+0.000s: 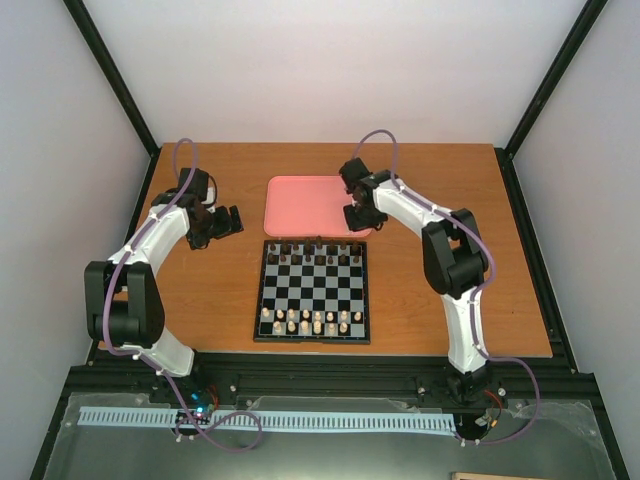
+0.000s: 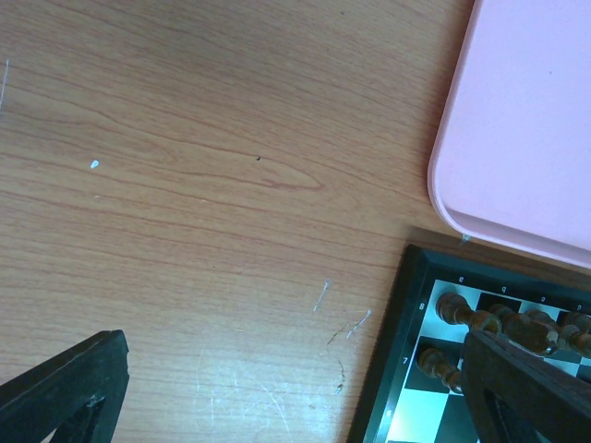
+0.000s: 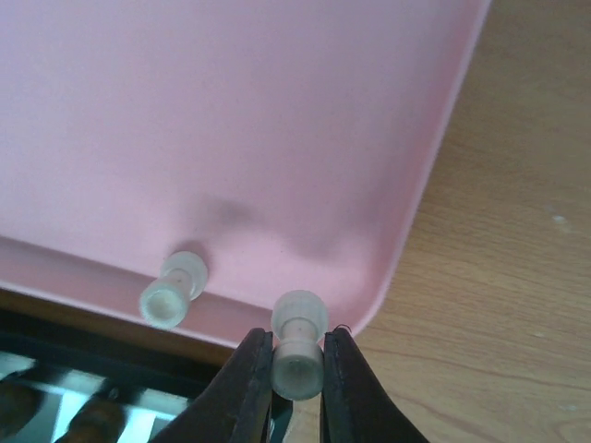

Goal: Set up the chess pieces on the board
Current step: Pick up the chess piece from the storage box, then place the chess piece on the chessboard.

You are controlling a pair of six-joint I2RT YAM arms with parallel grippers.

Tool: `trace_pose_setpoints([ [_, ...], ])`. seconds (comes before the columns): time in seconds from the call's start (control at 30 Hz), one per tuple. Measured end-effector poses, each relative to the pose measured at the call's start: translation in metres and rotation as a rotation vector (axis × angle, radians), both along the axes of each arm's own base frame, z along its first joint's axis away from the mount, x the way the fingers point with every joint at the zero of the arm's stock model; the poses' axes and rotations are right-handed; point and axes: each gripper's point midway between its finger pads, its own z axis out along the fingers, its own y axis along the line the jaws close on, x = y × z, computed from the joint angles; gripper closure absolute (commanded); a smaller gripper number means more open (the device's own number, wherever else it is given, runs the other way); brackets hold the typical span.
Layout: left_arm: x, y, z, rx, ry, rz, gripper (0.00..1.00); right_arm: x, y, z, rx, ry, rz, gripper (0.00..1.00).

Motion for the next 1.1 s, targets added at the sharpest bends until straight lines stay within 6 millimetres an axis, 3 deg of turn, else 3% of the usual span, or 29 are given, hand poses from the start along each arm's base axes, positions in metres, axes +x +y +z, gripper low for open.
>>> trace_pose_setpoints([
  [0.2,0.0,0.0,0.004,-0.001,-0.01,0.0,0.0,0.006,0.007,0.065,0.064,-0.114,0.014,0.93],
  [0.33,-0.001,0.0,0.009,-0.001,-0.025,0.0,0.0,-0.002,0.026,0.115,0.13,-0.195,0.058,0.93],
  [0.4,-0.001,0.0,0.012,-0.001,-0.032,0.0,0.0,-0.017,0.05,0.134,0.161,-0.219,0.113,0.93],
  [0.53,-0.002,0.0,0.016,0.0,-0.04,0.001,0.0,-0.08,0.134,0.157,0.231,-0.226,0.32,0.93],
  [0.67,-0.003,0.001,0.018,0.002,-0.046,0.002,0.0,-0.168,0.202,0.157,0.276,-0.172,0.547,0.93],
  [0.7,-0.003,0.001,0.018,0.002,-0.048,0.002,0.0,-0.194,0.215,0.156,0.283,-0.15,0.606,0.93],
  [0.77,-0.005,0.001,0.019,0.002,-0.05,0.002,0.0,-0.223,0.227,0.154,0.292,-0.123,0.672,0.93],
  [0.97,-0.011,0.001,0.019,0.003,-0.052,0.003,0.0,-0.282,0.239,0.13,0.271,-0.041,0.812,0.93],
  [1.1,-0.017,0.002,0.015,0.002,-0.045,0.003,0.0,-0.304,0.242,0.11,0.249,0.009,0.873,0.93],
])
